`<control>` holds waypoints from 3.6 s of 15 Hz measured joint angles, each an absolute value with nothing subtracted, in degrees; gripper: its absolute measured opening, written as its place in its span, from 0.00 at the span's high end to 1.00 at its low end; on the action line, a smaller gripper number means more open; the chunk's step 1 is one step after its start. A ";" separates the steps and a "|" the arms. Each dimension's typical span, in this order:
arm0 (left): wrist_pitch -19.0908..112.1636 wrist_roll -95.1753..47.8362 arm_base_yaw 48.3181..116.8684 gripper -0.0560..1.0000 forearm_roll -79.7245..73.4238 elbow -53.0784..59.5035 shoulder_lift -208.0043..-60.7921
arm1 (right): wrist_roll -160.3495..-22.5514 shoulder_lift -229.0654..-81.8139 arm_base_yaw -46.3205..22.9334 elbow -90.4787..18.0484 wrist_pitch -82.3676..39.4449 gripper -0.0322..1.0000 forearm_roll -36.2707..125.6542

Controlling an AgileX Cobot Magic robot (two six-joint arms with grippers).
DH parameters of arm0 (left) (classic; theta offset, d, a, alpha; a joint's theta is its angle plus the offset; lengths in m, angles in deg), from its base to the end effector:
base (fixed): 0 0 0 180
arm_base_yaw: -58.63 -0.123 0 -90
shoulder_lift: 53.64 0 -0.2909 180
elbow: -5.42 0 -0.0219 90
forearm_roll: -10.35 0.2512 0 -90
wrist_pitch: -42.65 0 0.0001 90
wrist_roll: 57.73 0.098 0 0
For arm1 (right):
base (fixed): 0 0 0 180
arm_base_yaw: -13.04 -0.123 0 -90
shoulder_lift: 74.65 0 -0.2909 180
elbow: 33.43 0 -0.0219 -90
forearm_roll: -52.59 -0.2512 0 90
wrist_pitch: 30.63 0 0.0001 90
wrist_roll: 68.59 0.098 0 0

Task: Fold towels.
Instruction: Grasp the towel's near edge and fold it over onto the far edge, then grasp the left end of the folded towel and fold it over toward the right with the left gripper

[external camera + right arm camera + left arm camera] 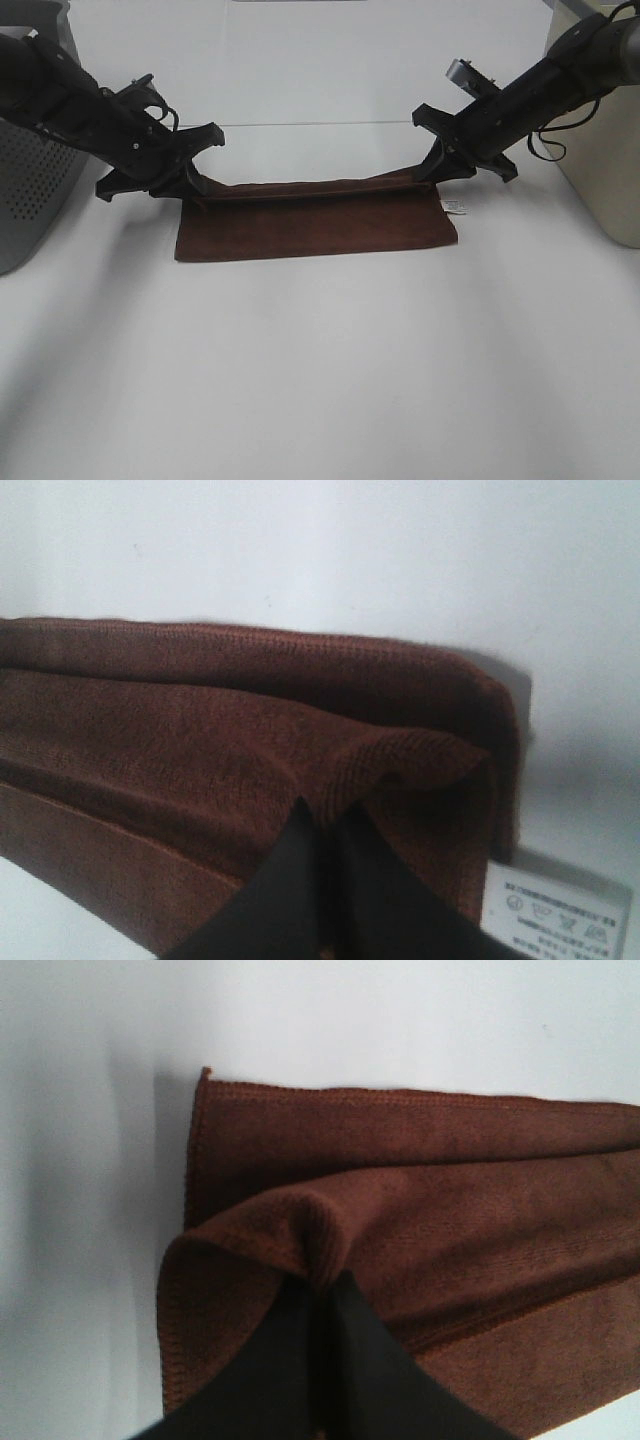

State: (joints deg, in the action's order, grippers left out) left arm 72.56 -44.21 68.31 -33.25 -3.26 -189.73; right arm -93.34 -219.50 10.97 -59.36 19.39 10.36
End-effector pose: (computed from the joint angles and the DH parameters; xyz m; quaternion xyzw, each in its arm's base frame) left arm 0.4560 -0.1120 0.1098 -0.0905 0.9479 -0.2386 0.1907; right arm 0.4943 0.0684 0.1090 -0.0171 0.9505 0.2736 0.1466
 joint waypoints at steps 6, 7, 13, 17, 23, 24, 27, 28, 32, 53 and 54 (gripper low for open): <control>71.19 -43.98 67.97 0.67 -31.76 -3.26 -190.53 | -93.34 -219.73 11.60 -59.36 17.84 0.45 12.14; 71.36 -43.98 67.97 0.53 -31.76 -3.26 -190.53 | -93.34 -219.73 11.66 -59.36 18.88 0.31 11.91; 76.11 -44.03 67.97 0.19 -28.50 -3.26 -187.72 | -93.28 -219.73 11.66 -59.36 24.72 0.19 12.42; 77.60 -52.23 67.74 0.19 -20.65 -3.49 -185.20 | -91.96 -219.73 11.72 -59.53 28.27 0.19 14.54; 77.66 -55.09 67.68 0.20 -24.83 -3.66 -190.07 | -91.45 -219.50 11.72 -59.82 29.07 0.19 15.23; 77.55 -52.80 67.68 0.23 -27.47 -3.83 -190.64 | -91.45 -218.98 11.72 -59.82 29.02 0.19 15.75; 77.66 -48.68 67.68 0.34 -32.80 -4.29 -191.90 | -90.25 -214.74 11.72 -60.10 28.96 0.19 19.53; 77.83 -48.33 67.68 0.42 -33.31 -4.29 -192.08 | -88.87 -213.71 11.72 -60.22 28.96 0.19 21.47; 78.81 -44.21 67.68 0.83 -33.31 -4.29 -192.94 | -85.89 -213.42 11.72 -60.22 30.91 0.19 25.66; 83.96 -66.72 80.63 0.92 -30.96 -24.23 -195.51 | -85.83 -213.42 11.72 -60.22 32.00 0.19 25.71; 82.70 -67.47 81.55 0.90 -32.22 -24.86 -196.66 | -85.83 -213.42 11.72 -60.22 32.05 0.19 25.66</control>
State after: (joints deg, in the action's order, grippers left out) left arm 82.70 -67.47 81.55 -32.22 -24.86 -196.66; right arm -85.83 -213.42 11.72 -60.22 32.05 25.66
